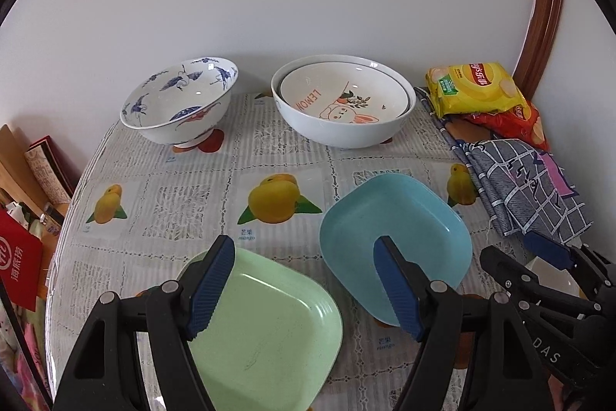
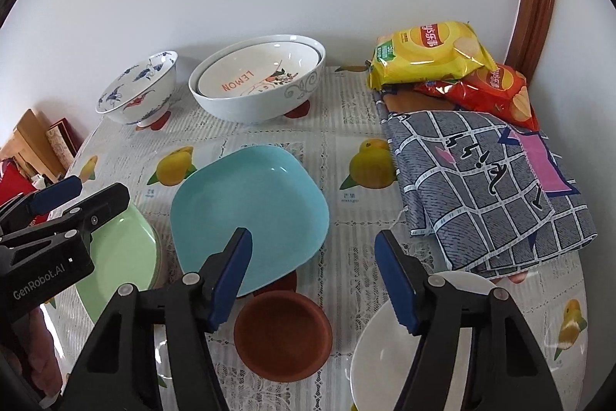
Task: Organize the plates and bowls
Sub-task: 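Close both grippers on the blue plate rim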
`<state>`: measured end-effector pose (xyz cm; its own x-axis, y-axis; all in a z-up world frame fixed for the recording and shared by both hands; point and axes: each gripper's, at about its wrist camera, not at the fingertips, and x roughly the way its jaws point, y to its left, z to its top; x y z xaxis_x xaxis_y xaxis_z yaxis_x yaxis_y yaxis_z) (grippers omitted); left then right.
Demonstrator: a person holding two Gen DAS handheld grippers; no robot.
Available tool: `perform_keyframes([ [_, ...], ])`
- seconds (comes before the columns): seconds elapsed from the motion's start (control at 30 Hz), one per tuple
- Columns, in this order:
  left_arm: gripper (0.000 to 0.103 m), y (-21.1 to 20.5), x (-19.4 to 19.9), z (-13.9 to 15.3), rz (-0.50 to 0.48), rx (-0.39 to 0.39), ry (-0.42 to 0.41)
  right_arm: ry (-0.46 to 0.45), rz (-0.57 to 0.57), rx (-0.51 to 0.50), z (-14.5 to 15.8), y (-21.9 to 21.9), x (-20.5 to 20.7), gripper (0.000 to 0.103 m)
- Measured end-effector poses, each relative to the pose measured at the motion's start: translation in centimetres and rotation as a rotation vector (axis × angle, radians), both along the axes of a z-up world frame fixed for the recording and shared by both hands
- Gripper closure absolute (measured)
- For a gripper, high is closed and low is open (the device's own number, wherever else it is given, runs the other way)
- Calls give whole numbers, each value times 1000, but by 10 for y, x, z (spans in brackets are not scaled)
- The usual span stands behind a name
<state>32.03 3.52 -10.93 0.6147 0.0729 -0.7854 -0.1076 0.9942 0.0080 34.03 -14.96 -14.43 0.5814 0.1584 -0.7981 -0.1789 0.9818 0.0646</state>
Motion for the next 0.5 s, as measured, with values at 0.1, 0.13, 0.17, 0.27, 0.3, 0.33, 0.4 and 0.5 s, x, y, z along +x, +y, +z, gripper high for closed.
perform_keyframes([
  [0.1,30,2,13,-12,-8,-23,24,34,-9,-1,-12,4,12,49],
  [0.13,30,2,17,-15,-9,-25,28,41,-12,0,-16,5,15,50],
  [0.17,30,2,21,-18,-11,-27,34,49,-14,-1,-19,7,18,52],
  [0.27,30,2,32,-29,-23,-34,53,71,-16,-13,-28,10,28,56],
  [0.3,32,2,35,-33,-31,-39,58,78,-15,-23,-31,11,31,56],
  [0.33,34,3,38,-37,-35,-44,64,83,-16,-33,-34,12,34,58],
  [0.4,38,5,44,-45,-33,-60,81,92,-25,-43,-39,12,40,60],
  [0.5,40,6,51,-53,-41,-77,97,113,-40,-43,-47,12,46,61],
])
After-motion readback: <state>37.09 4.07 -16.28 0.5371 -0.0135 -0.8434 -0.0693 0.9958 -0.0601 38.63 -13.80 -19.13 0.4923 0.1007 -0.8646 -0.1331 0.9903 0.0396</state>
